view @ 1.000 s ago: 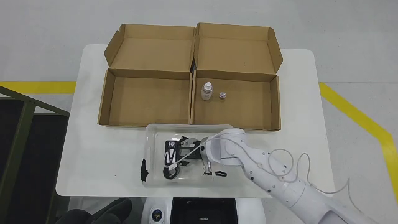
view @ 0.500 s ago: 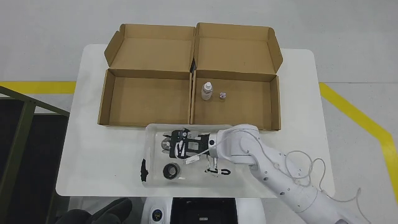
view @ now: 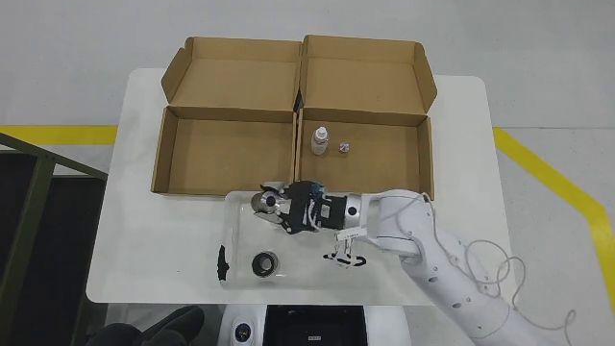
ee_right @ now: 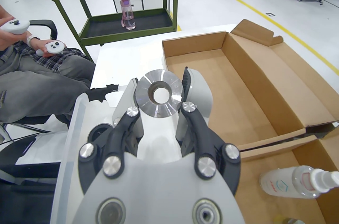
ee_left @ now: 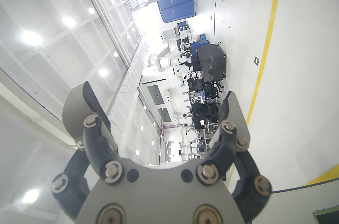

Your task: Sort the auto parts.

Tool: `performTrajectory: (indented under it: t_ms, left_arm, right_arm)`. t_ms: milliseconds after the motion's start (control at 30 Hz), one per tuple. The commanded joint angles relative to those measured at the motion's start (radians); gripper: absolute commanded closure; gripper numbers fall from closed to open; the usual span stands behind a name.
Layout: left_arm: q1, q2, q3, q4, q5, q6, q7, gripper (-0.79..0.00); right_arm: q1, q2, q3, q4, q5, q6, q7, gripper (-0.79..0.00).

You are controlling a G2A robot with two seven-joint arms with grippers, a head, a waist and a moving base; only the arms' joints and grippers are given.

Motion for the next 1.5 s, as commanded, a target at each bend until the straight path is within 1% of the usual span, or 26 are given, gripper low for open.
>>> performTrajectory:
  t_ms: [0, 167, 400, 867, 1200, 1467]
  left_arm:
    - [0.0, 0.0, 0.0, 0.0, 0.0, 0.0, 0.0, -0.785]
    - [0.0, 0.0, 0.0, 0.0, 0.0, 0.0, 0.0, -0.785]
    - [0.0, 0.0, 0.0, 0.0, 0.0, 0.0, 0.0, -0.785]
    - [0.0, 0.0, 0.0, 0.0, 0.0, 0.0, 0.0, -0.785]
    - [0.0, 0.0, 0.0, 0.0, 0.0, 0.0, 0.0, -0.785]
    - [0.0, 0.0, 0.0, 0.0, 0.0, 0.0, 0.0, -0.785]
  right_arm:
    - [-0.008, 0.003, 0.019, -0.004, 0.012, 0.0, -0.015, 0.0]
    - [-0.027, 0.009, 0.062, -0.016, 0.057, 0.002, -0.044, 0.0]
    - [-0.04, 0.013, 0.106, -0.047, 0.041, 0.046, -0.085, 0.0]
    - [-0.052, 0.008, 0.136, -0.055, 0.073, 0.097, -0.173, 0.0]
    - [-0.046, 0.002, 0.134, -0.052, 0.097, 0.118, -0.181, 0.0]
    - [-0.03, -0.004, 0.121, -0.069, 0.077, 0.151, -0.158, 0.0]
